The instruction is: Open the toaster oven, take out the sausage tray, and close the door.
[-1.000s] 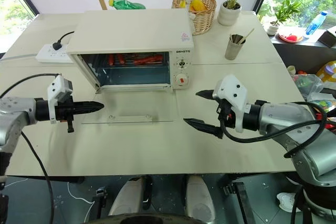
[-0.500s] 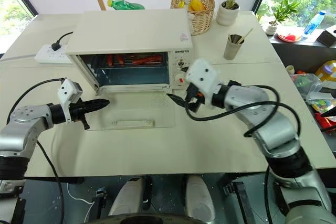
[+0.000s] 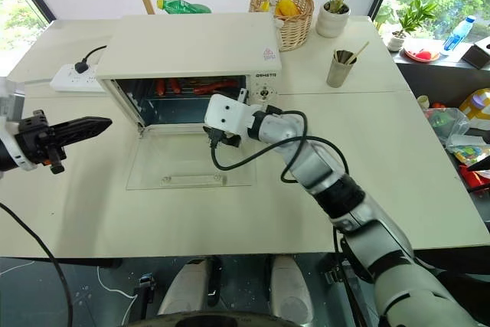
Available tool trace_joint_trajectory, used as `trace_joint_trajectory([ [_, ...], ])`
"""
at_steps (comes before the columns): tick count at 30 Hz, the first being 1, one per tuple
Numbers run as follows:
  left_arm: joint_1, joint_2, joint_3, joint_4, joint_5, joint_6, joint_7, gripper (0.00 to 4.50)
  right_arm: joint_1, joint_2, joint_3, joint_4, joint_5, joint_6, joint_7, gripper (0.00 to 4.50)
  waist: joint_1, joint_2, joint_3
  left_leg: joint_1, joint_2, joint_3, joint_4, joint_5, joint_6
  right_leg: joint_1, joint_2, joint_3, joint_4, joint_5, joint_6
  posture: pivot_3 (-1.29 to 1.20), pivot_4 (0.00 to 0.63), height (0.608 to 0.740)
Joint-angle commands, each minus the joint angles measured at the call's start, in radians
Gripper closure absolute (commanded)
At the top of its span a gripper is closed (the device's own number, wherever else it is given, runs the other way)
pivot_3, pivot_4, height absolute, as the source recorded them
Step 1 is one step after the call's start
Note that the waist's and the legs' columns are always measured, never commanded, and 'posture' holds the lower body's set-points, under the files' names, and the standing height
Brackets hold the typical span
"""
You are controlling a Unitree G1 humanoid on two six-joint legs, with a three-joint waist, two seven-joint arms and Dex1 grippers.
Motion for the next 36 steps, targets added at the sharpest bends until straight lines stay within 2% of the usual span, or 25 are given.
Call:
trace_joint_trajectory([
  [1, 0.003, 0.000, 0.051, -0.046, -0.020, -0.006, 0.038, 4.47, -0.075, 0.054, -0.004, 0.164, -0.061, -0.113, -0.035, 0.00, -0.001, 0.000, 0.000, 0.000, 0.000, 0.000, 0.000, 0.000, 0.000, 0.000, 0.000, 0.000, 0.000, 0.000, 0.000, 0.00, 0.150, 0.740],
  [6, 0.023, -0.015, 0.066, -0.086, -0.038, -0.004, 0.074, 4.47, -0.123, 0.097, -0.006, 0.346, -0.125, -0.225, -0.064, 0.00, -0.001, 0.000, 0.000, 0.000, 0.000, 0.000, 0.000, 0.000, 0.000, 0.000, -0.001, 0.000, 0.000, 0.000, 0.000, 0.00, 0.150, 0.740],
  [18, 0.017, -0.020, 0.048, -0.087, -0.056, -0.021, 0.113, 4.47, -0.163, 0.148, -0.025, 0.520, -0.238, -0.363, -0.165, 0.00, -0.004, 0.000, 0.000, 0.001, 0.000, 0.000, -0.001, 0.000, 0.000, 0.000, -0.001, 0.000, 0.000, 0.000, 0.000, 0.00, 0.150, 0.740],
  [21, 0.007, -0.021, 0.037, -0.083, -0.056, -0.027, 0.112, 4.50, -0.189, 0.153, -0.037, 0.564, -0.244, -0.378, -0.181, 0.92, -0.003, 0.000, 0.000, 0.001, 0.000, 0.000, -0.001, 0.000, 0.000, 0.000, -0.001, 0.000, 0.000, 0.000, 0.000, 0.00, 0.150, 0.740],
  [23, -0.001, -0.023, 0.025, -0.083, -0.062, -0.028, 0.105, 4.50, -0.196, 0.152, -0.037, 0.583, -0.252, -0.387, -0.187, 1.81, 0.000, 0.000, 0.000, 0.000, 0.000, 0.000, -0.001, 0.000, 0.000, 0.000, -0.001, 0.000, 0.000, 0.000, 0.000, 0.00, 0.150, 0.740],
  [36, -0.036, -0.031, -0.068, -0.067, -0.020, -0.076, 0.078, 4.50, -0.223, 0.163, -0.031, 0.665, -0.308, -0.423, -0.236, 1.81, 0.001, 0.000, 0.000, 0.000, -0.001, 0.000, -0.001, 0.000, -0.001, 0.000, -0.003, 0.000, 0.000, 0.000, 0.000, 0.00, 0.150, 0.740],
])
